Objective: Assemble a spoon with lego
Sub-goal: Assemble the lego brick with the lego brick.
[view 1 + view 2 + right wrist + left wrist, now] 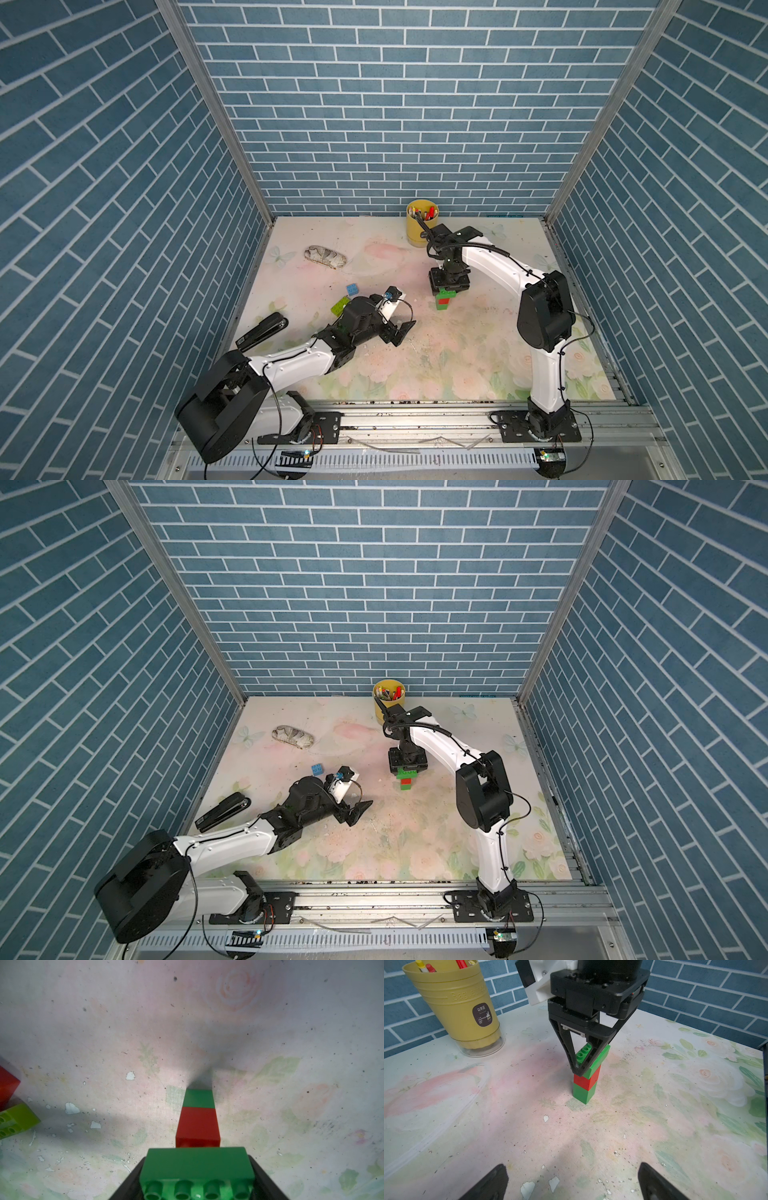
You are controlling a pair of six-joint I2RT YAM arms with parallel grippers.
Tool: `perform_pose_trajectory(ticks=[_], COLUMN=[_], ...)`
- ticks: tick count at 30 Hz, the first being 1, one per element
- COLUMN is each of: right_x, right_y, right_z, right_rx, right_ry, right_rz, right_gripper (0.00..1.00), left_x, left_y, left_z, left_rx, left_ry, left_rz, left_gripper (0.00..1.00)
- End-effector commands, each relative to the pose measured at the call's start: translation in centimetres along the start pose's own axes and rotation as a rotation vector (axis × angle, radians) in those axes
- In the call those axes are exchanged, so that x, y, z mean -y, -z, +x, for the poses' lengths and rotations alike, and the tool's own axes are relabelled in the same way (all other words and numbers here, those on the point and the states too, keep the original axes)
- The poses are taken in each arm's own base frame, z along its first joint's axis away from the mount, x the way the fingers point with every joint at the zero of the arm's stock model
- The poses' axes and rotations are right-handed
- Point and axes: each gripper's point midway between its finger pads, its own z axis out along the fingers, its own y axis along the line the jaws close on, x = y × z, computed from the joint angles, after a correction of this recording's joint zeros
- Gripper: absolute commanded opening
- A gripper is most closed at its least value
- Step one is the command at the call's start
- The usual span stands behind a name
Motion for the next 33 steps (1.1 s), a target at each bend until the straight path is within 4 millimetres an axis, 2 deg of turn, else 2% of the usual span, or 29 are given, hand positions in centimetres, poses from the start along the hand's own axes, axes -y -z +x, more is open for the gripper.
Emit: perform_pose_trajectory(ticks=[1, 19, 22, 28, 33], right_x=[0.9, 1.1, 1.1, 1.0, 0.2], right_y=[-3.1, -5.0, -4.8, -3.3, -3.9], right_z=[1.7, 2.8, 2.8, 2.0, 2.3], right_rx=[-0.128, -0.224, -0.221, -0.177, -0.192], right_ry=[-0.014, -0.079, -0.071, -0.042, -0.049], right_rz=[0.045, 0.048, 0.061, 0.104, 0.049], right_gripper=[0.54, 0.53, 0.56, 0.65, 0.73], left_x=[0.0, -0.6, -0.6, -0.8, -0.8], left_y=[0.0, 0.7, 0.8, 0.8, 1.0], left_z=[-0.5, 0.3, 0.6, 0.9, 0.7], left_rx=[0.007, -0.005, -0.016, -0.027, -0.03], left_ry=[0.001, -0.019, -0.02, -0.023, -0.016], left_rz=[-0.005, -0.049, -0.051, -0.059, -0.063], left_gripper=[0.99, 0.99, 0.99, 0.99, 0.99])
